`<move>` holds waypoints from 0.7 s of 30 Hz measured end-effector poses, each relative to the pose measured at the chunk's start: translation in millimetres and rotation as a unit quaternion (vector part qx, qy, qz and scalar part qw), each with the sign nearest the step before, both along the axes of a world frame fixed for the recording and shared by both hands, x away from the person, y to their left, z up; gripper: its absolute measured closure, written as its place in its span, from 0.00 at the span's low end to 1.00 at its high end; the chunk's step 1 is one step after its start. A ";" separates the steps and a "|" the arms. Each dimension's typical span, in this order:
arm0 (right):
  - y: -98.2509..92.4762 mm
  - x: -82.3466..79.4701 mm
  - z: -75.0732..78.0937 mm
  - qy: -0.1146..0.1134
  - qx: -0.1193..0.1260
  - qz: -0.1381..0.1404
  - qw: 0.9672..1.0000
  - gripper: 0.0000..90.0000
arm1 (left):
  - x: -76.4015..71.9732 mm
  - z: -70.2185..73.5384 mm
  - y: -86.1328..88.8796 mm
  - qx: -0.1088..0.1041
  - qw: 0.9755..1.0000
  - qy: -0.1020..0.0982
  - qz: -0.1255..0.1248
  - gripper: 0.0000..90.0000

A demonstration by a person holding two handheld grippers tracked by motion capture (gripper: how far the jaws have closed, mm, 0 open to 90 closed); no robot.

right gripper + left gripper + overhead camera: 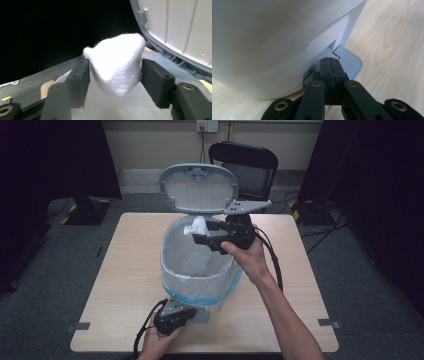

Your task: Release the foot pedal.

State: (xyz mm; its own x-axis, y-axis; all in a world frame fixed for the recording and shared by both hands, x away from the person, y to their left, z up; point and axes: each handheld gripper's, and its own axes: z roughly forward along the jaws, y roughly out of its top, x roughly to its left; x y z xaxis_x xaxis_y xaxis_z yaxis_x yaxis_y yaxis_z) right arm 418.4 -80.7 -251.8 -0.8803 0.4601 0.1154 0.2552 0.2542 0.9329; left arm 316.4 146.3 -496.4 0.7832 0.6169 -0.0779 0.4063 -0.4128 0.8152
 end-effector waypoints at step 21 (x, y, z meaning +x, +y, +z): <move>-13.2 2.1 2.1 -0.013 -0.004 -0.032 0.999 0.30 | 0.3 0.1 0.2 -0.001 1.000 0.002 0.001 1.00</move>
State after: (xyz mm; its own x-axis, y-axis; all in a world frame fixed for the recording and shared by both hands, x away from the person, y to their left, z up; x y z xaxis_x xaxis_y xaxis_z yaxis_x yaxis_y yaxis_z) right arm 420.6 -93.9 -249.7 -0.8516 0.5168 0.0882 0.2466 0.2464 0.9373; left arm 316.8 146.6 -496.3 0.7822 0.6176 -0.0822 0.4103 -0.4114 0.8139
